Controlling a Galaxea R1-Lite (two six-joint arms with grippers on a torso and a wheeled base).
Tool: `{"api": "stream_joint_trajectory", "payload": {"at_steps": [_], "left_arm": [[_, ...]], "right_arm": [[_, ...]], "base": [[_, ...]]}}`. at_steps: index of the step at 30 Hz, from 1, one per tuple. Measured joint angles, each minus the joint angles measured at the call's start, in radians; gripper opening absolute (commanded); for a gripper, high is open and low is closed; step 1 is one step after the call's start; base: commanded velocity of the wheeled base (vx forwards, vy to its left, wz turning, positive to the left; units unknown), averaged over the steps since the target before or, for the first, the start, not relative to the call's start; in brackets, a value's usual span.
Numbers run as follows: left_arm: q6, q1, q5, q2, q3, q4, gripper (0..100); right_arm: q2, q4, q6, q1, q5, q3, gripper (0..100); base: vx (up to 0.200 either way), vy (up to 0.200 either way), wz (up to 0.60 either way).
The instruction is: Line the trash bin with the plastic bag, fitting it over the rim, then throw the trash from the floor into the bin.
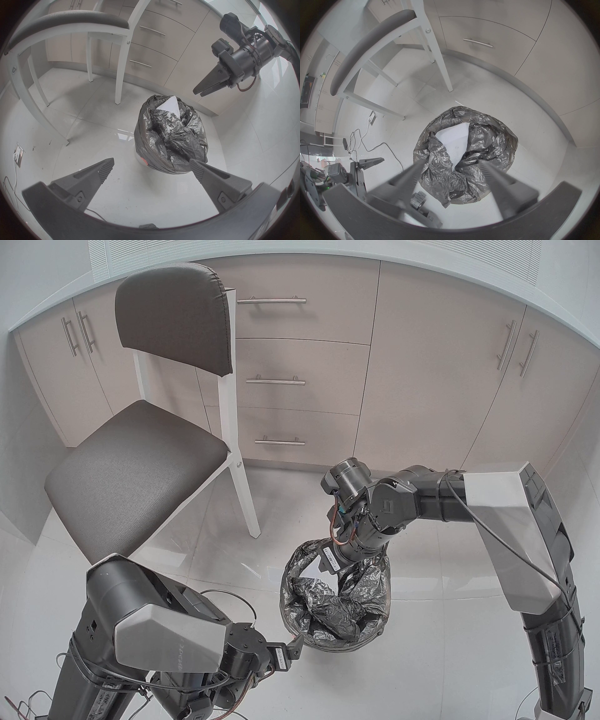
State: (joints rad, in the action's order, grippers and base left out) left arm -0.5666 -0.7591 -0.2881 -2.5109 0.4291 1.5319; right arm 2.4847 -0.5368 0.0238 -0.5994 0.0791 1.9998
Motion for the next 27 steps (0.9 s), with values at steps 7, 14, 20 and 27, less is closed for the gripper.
{"api": "stream_joint_trajectory", "payload": {"at_steps": [7, 14, 20, 27], "left_arm": [[0.000, 0.000, 0.000, 0.000, 0.000, 0.000, 100], [0.000, 0.000, 0.000, 0.000, 0.002, 0.000, 100], [0.000, 0.000, 0.000, 0.000, 0.003, 0.000, 100], [-0.001, 0.000, 0.000, 0.000, 0.004, 0.000, 100]], "right_arm": [[0.039, 0.091, 0.001, -0.012, 0.026, 0.000, 0], [0.081, 0.150, 0.021, -0.032, 0.030, 0.000, 0], [0.124, 0.206, 0.029, -0.048, 0.044, 0.000, 0], [0.166, 0.208, 0.025, -0.051, 0.050, 0.000, 0]], "base": [[0.000, 0.000, 0.00], [0.000, 0.000, 0.00], [0.000, 0.000, 0.00], [0.000, 0.000, 0.00]]}}
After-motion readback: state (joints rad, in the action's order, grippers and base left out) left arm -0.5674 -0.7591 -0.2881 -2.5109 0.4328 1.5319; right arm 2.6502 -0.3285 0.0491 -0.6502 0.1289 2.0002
